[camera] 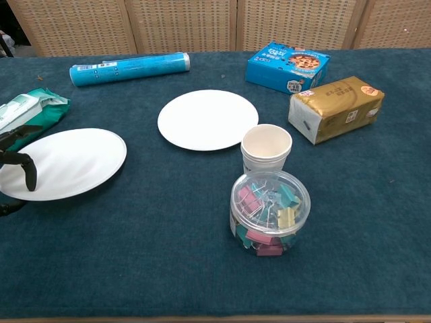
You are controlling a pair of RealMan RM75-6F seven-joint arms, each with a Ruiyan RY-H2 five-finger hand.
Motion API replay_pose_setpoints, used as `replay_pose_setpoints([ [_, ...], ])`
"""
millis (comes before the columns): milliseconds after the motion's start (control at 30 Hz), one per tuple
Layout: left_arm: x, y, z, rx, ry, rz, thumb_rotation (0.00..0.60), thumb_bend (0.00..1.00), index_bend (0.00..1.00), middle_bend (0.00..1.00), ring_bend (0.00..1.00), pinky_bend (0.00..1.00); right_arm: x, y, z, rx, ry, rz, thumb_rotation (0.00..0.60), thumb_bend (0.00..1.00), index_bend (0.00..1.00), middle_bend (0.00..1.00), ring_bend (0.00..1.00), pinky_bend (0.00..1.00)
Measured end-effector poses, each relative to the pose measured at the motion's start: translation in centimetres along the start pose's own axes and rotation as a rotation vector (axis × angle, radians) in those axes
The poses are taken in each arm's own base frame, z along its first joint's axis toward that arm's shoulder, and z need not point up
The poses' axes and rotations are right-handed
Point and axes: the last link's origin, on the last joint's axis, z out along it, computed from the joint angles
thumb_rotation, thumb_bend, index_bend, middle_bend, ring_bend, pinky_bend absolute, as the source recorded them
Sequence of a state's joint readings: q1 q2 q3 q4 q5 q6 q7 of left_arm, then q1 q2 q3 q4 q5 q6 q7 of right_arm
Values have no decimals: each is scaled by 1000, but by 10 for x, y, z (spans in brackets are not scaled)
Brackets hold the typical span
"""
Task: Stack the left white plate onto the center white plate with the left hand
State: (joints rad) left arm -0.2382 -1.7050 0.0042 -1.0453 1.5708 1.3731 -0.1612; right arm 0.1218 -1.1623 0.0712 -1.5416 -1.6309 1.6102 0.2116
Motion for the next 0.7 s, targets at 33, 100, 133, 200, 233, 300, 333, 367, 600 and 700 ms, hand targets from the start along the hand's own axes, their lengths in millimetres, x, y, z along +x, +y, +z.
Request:
replay_pose_setpoints([
  [33, 2, 1, 1, -2, 9, -12, 600, 574, 871, 0, 0, 0, 0, 0, 0, 1, 0, 0, 600, 0, 0, 0, 0, 0],
  [100, 7, 2, 4, -7, 34, -44, 600, 569, 894, 0, 0, 0, 0, 0, 0, 2, -1, -1, 600, 0, 0, 0, 0, 0],
  [133, 9, 4, 5, -10, 43, -57, 600, 568, 897, 0, 0, 0, 0, 0, 0, 4, -3, -2, 600, 0, 0, 0, 0, 0],
  [200, 14, 6, 9, -16, 63, -76, 600, 566, 906, 0, 0, 0, 0, 0, 0, 6, -6, -4, 600, 0, 0, 0, 0, 0],
  [233, 17, 8, 10, -19, 70, -82, 600, 566, 910, 0, 0, 0, -1, 0, 0, 7, -8, -6, 600, 0, 0, 0, 0, 0],
  [300, 23, 11, 13, -27, 87, -94, 600, 566, 921, 0, 0, 0, -1, 0, 0, 7, -11, -5, 600, 0, 0, 0, 0, 0],
  [333, 26, 13, 15, -31, 95, -99, 600, 566, 924, 0, 0, 0, -1, 0, 0, 7, -12, -4, 600, 0, 0, 0, 0, 0],
  [367, 30, 15, 17, -36, 104, -105, 600, 566, 927, 0, 0, 0, -1, 0, 0, 6, -12, -4, 600, 0, 0, 0, 0, 0],
  [600, 52, 27, 28, -59, 145, -121, 600, 566, 938, 0, 0, 0, -1, 1, 0, 3, -14, -4, 600, 0, 0, 0, 0, 0],
  [700, 63, 33, 35, -72, 171, -130, 600, 564, 942, 0, 0, 0, -2, 1, 1, 0, -18, -6, 600, 0, 0, 0, 0, 0],
])
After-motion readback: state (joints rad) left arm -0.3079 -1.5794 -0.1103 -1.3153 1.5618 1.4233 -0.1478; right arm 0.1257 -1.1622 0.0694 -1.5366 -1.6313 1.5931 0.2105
